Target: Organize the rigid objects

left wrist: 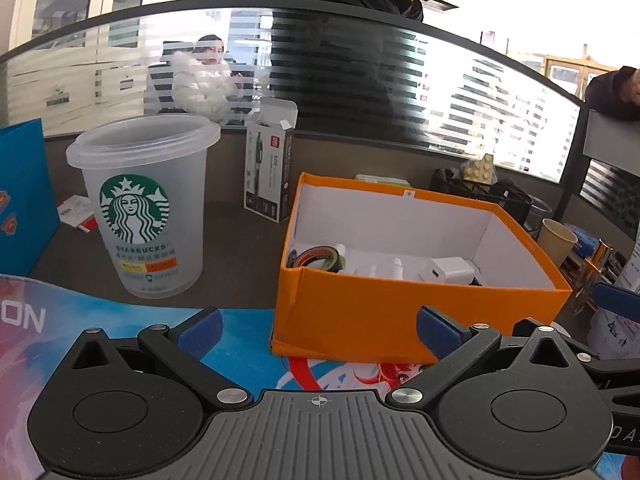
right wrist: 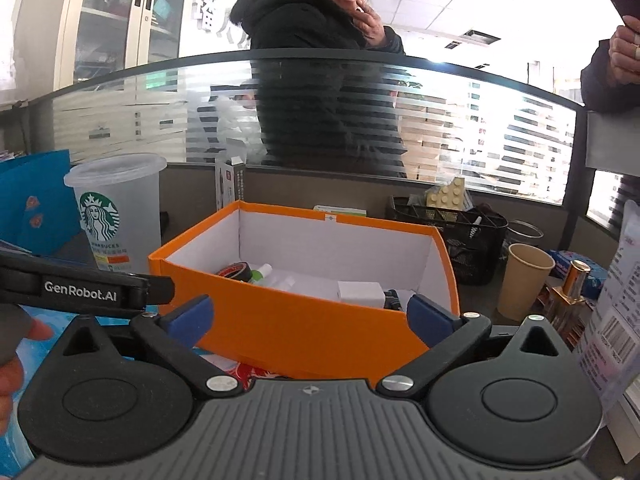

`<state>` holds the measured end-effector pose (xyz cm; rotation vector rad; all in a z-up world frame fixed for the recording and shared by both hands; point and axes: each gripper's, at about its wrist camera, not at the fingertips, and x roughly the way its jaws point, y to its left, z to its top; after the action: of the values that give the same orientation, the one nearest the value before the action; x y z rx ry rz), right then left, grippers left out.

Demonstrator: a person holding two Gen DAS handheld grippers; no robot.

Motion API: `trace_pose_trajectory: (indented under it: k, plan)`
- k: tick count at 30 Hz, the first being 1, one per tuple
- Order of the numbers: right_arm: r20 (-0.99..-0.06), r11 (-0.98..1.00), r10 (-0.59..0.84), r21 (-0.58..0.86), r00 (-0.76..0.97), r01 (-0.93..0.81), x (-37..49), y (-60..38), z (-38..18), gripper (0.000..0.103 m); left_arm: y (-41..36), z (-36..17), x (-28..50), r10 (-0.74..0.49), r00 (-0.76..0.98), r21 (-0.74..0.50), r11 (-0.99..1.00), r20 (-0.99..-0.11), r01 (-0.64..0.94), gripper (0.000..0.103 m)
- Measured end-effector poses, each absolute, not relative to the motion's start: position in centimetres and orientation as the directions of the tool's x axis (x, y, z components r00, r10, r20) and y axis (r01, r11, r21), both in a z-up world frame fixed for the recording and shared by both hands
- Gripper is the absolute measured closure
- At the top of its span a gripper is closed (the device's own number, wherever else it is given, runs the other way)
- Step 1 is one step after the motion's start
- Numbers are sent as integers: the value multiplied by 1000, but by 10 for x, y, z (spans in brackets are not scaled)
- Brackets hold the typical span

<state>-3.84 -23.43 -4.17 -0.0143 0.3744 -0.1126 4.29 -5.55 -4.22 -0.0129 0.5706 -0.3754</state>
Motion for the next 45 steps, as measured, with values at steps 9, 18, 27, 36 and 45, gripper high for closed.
trace_pose_trajectory:
  k: [9,18,27,36,45]
  plan:
    - [-387,993,-114,-44,915,106,-40,-228,-49,0,-52,-44,40,-323,787,-89,941,-526,327,0]
    - [-387,994,-112,-48,915,101,-40,-225,-48,0,-49,-40,38,-326,790,-89,940,-519,329,0]
    - [-390,993,-117,-48,914,107,-41,-225,-50,0,-51,-37,31,-332,796,-83,937,-505,338,0]
    - [-382,993,-121,-38,916,116,-44,-228,-52,0,-53,-35,28,-352,787,-99,931,-507,352,0]
    - [-389,992,-126,-38,912,121,-44,-228,-57,0,-57,-35,26,-301,803,-48,945,-515,323,0]
